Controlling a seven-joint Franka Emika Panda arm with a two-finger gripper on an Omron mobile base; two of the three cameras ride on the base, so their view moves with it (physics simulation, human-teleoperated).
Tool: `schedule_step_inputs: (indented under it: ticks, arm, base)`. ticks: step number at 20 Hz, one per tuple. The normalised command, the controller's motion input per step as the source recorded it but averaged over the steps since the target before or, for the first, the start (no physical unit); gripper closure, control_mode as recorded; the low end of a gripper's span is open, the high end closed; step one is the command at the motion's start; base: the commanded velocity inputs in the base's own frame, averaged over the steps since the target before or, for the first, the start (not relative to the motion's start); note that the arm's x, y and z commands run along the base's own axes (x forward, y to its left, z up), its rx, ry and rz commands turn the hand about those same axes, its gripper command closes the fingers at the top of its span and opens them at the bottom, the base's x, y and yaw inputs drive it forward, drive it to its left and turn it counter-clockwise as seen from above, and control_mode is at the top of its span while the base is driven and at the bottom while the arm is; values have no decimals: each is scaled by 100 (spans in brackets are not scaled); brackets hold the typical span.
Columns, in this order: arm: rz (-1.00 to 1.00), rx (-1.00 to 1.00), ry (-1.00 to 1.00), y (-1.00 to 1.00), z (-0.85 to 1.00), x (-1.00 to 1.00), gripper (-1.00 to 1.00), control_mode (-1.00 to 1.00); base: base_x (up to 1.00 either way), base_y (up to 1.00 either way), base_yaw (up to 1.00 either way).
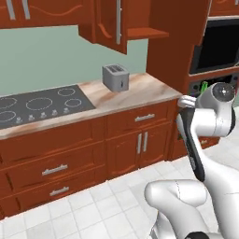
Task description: Pick the beer from the counter and place it in the open cabinet.
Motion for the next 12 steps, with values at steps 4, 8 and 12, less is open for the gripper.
schedule_step_inputs:
  ticks: [4,8,12]
  arm:
    - [0,0,0,0,0,0,100,100]
    - [0,0,0,0,0,0,100,100]
    - [0,0,0,0,0,0,100,100]
  base:
    - [94,-51,11]
    - [74,-62,25]
    - [50,-37,37]
